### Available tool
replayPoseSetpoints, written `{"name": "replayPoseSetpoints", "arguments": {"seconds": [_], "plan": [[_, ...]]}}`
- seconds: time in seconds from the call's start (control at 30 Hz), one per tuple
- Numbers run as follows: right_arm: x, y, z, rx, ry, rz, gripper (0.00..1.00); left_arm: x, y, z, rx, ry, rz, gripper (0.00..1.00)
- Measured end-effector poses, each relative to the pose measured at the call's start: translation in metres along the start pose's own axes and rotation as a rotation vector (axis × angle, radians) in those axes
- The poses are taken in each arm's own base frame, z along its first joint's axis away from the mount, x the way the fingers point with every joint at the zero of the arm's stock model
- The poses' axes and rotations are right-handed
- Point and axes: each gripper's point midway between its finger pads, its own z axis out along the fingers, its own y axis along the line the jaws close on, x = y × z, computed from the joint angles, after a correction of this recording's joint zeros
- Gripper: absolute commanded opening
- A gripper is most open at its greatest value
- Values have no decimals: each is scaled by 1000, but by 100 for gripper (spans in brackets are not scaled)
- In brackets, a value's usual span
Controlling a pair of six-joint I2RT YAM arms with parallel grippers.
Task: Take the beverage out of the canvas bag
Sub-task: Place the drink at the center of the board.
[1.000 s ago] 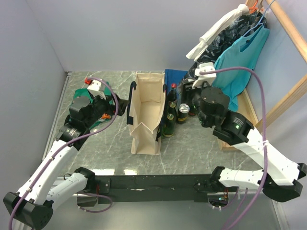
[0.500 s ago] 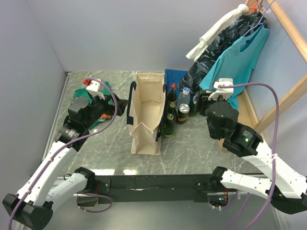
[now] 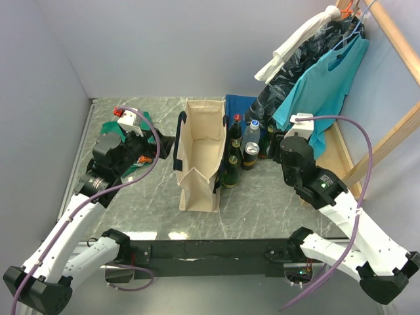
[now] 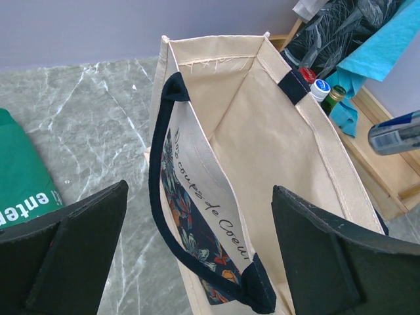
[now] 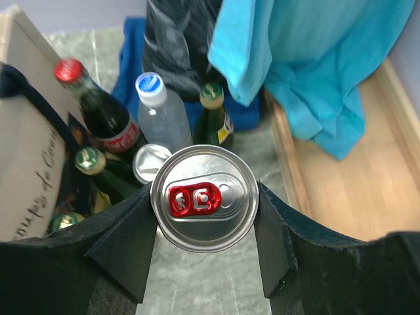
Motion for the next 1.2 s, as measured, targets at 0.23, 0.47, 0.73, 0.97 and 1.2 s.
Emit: {"name": "replayPoseSetpoints", "arguments": {"seconds": [0.23,0.47,0.73,0.97,1.2], "plan": [[31,-5,13,13,71,8,0,0,0,0,0,0,0,96],[46,-3,21,2,114,6,0,0,0,0,-1,0,0,96],[53,9,21,-60,149,16,0,0,1,0,-7,-2,1,96],[67,14,18,-104,177,10,0,0,1,0,-7,-1,1,96],[76,28,15,-175,210,14,0,2,2,2,-9,5,1,96]]}}
